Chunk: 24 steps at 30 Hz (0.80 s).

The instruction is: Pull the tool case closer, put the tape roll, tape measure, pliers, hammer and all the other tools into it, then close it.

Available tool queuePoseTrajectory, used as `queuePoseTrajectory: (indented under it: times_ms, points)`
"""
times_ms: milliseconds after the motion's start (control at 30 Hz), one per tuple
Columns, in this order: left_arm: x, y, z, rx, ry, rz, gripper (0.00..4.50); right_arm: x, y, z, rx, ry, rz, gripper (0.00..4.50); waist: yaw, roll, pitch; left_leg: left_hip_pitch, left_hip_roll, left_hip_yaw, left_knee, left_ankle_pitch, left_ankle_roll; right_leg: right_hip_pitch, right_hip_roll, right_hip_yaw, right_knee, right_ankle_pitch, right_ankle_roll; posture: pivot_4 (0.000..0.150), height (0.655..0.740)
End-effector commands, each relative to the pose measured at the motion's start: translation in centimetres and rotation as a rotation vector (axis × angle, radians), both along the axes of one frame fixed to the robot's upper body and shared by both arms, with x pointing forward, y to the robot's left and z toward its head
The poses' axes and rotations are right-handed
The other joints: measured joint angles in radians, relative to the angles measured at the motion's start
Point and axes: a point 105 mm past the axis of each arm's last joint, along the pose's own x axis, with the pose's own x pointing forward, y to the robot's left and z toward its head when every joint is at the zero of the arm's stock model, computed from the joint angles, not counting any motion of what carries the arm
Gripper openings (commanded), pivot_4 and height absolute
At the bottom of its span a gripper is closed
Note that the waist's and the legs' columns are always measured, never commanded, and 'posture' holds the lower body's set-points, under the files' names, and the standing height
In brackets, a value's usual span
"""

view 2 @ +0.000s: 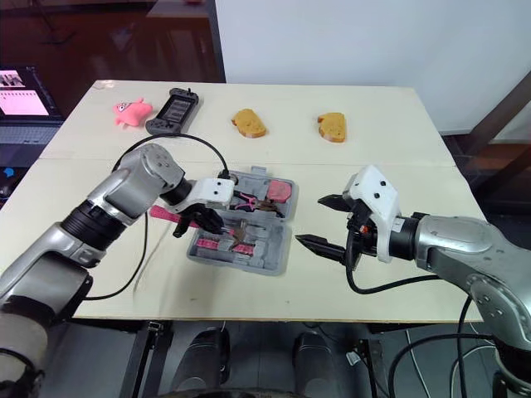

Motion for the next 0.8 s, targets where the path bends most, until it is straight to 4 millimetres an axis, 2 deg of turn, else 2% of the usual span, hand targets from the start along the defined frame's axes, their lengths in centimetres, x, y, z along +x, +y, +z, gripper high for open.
queuePoseTrajectory:
  times_ms: [33, 433, 567, 800]
  points:
    - [0.7, -1.7, 0.8, 0.004, -0.068, -0.03, 0.03, -0.4, 0.0, 0.8, -0.01, -0.049, -0.003, 4.5, 0.002, 0.0, 0.0, 0.0, 0.0, 0.0, 0.0, 0.0, 0.0, 0.0, 0.0, 0.0, 0.0, 0.0, 0.0, 0.15, 0.7207]
    - [1.4, -5.4, -0.3, -0.01, -0.087, -0.07, 0.03, -1.0, 0.0, 0.2, -0.027, -0.023, -0.021, 4.5, 0.001, 0.0, 0.0, -0.007, 0.0, -0.001, 0.002, 0.0, 0.0, -0.007, 0.0, 0.0, 0.002, 0.0, 0.0, 0.15, 0.7207]
    - [1.5, -5.7, -0.8, 0.006, -0.09, -0.087, 0.03, -1.3, -0.6, -0.7, -0.067, 0.01, -0.041, 4.5, 0.001, 0.0, 0.0, -0.008, 0.0, -0.001, 0.003, 0.0, 0.0, -0.007, 0.0, 0.0, 0.002, 0.0, 0.0, 0.15, 0.7207]
    - [1.6, -6.4, -1.6, 0.015, -0.087, -0.096, 0.03, -1.3, -0.7, -1.0, -0.07, 0.018, -0.054, 4.5, 0.001, 0.0, 0.0, -0.008, 0.0, -0.001, 0.003, 0.0, 0.0, -0.007, 0.0, 0.0, 0.003, 0.0, 0.0, 0.15, 0.7207]
